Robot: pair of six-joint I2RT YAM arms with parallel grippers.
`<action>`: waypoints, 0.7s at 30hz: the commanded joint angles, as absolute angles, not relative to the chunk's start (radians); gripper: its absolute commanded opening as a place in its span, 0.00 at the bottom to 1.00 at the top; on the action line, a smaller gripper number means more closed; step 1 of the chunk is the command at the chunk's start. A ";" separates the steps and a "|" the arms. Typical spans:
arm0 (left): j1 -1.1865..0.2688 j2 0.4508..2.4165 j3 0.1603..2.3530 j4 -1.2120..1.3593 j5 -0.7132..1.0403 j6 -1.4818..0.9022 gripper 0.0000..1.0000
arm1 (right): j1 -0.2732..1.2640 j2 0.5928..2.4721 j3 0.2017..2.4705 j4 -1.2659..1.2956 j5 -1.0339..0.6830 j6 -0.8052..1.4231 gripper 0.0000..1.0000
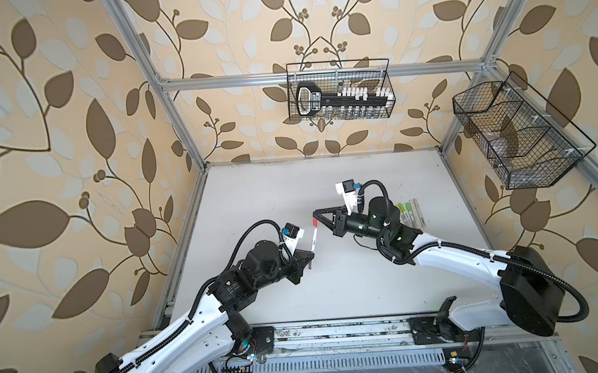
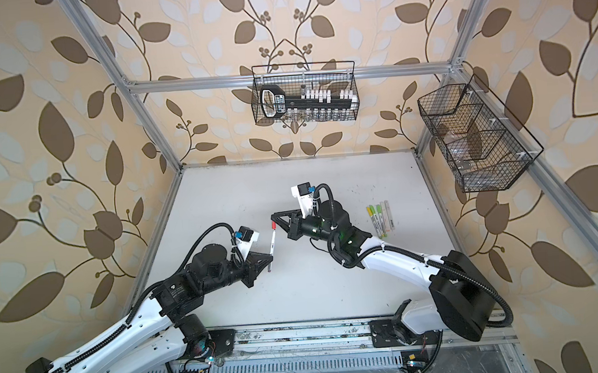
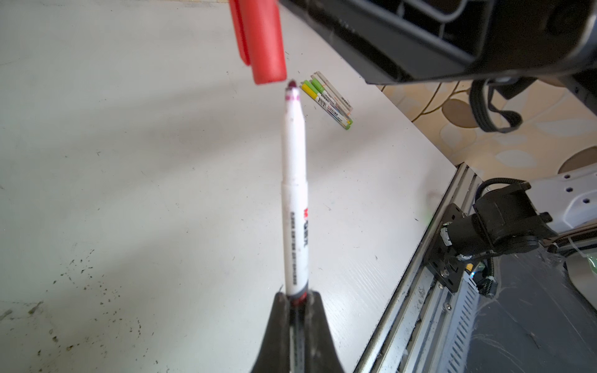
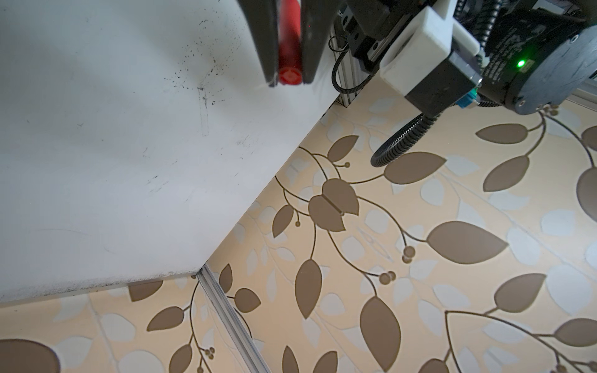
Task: Insert the pens into the pen caps
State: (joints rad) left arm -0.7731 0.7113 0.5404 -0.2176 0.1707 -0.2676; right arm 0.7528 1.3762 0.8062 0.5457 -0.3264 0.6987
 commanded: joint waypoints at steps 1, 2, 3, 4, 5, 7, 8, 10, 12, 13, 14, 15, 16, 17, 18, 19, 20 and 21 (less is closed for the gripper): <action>-0.781 0.692 0.555 -0.207 0.144 -0.255 0.00 | 0.761 1.384 0.828 0.563 -0.340 0.697 0.06; -0.781 0.692 0.555 -0.207 0.141 -0.255 0.00 | 0.762 1.383 0.828 0.562 -0.338 0.697 0.06; -0.781 0.690 0.554 -0.209 0.138 -0.255 0.00 | 0.762 1.384 0.828 0.561 -0.340 0.697 0.06; -0.781 0.689 0.556 -0.209 0.137 -0.256 0.00 | 0.762 1.383 0.828 0.560 -0.339 0.697 0.06; -0.781 0.687 0.556 -0.208 0.135 -0.255 0.00 | 0.764 1.384 0.827 0.561 -0.339 0.699 0.06; -0.781 0.686 0.554 -0.209 0.136 -0.255 0.00 | 0.764 1.380 0.825 0.563 -0.336 0.697 0.06; -0.781 0.687 0.552 -0.209 0.138 -0.257 0.00 | 0.764 1.379 0.824 0.563 -0.334 0.697 0.06; -0.781 0.692 0.549 -0.206 0.144 -0.258 0.00 | 0.764 1.378 0.828 0.563 -0.332 0.692 0.06; -0.781 0.701 0.550 -0.207 0.152 -0.259 0.00 | 0.764 1.378 0.832 0.561 -0.331 0.690 0.06; -0.781 0.705 0.551 -0.207 0.155 -0.258 0.00 | 0.764 1.375 0.837 0.561 -0.331 0.687 0.06; -0.781 0.708 0.551 -0.209 0.157 -0.259 0.00 | 0.765 1.376 0.839 0.560 -0.331 0.685 0.06; -0.781 0.709 0.551 -0.209 0.157 -0.259 0.00 | 0.764 1.375 0.842 0.556 -0.331 0.684 0.06; -0.781 0.709 0.550 -0.209 0.157 -0.260 0.00 | 0.764 1.374 0.843 0.555 -0.331 0.680 0.06; -0.781 0.707 0.549 -0.206 0.156 -0.260 0.00 | 0.762 1.374 0.844 0.554 -0.331 0.679 0.06; -0.781 0.707 0.549 -0.207 0.155 -0.260 0.00 | 0.762 1.374 0.843 0.554 -0.331 0.677 0.06; -0.781 0.706 0.549 -0.206 0.155 -0.260 0.00 | 0.763 1.373 0.844 0.554 -0.331 0.677 0.06; -0.781 0.707 0.548 -0.207 0.155 -0.260 0.00 | 0.762 1.373 0.843 0.553 -0.331 0.676 0.06; -0.781 0.707 0.548 -0.207 0.155 -0.259 0.00 | 0.759 1.373 0.845 0.551 -0.331 0.674 0.06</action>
